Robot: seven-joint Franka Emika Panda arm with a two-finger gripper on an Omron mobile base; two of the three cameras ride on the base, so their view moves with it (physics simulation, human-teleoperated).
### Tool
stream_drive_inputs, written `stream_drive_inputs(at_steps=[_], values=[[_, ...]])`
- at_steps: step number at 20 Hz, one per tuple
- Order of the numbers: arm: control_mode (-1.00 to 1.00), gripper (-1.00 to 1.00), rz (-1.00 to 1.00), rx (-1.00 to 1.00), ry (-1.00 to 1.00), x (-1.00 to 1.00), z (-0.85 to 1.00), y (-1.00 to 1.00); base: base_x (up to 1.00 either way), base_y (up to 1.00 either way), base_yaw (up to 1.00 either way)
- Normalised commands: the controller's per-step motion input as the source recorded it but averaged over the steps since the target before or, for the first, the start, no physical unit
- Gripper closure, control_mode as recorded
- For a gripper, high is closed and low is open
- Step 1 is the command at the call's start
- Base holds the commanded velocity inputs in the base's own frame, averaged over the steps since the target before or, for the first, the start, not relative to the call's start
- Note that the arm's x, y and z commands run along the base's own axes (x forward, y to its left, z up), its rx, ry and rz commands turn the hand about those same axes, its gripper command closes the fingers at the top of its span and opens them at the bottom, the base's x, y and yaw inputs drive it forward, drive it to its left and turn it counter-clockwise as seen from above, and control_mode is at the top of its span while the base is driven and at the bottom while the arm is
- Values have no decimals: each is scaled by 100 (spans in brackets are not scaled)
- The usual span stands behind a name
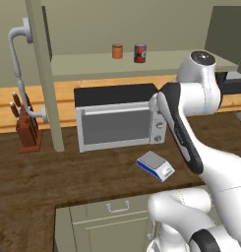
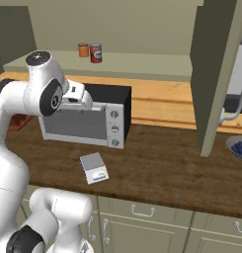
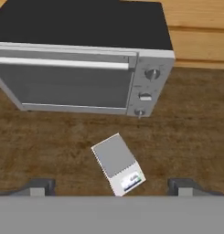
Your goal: Pick the canned food and place it on the digital scale for weighing, and close the cabinet.
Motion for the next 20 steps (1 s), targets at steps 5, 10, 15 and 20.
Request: stream_drive_inputs(at_steps=[5, 10, 15, 20], values=[[-100, -100, 0, 0, -45, -58, 79, 0, 0, 0, 0], [-100, -100, 0, 0, -34, -28, 88, 0, 0, 0, 0], [-100, -100, 0, 0, -25, -16, 86, 0, 0, 0, 0], [-100, -100, 0, 0, -16, -9, 67, 0, 0, 0, 0]])
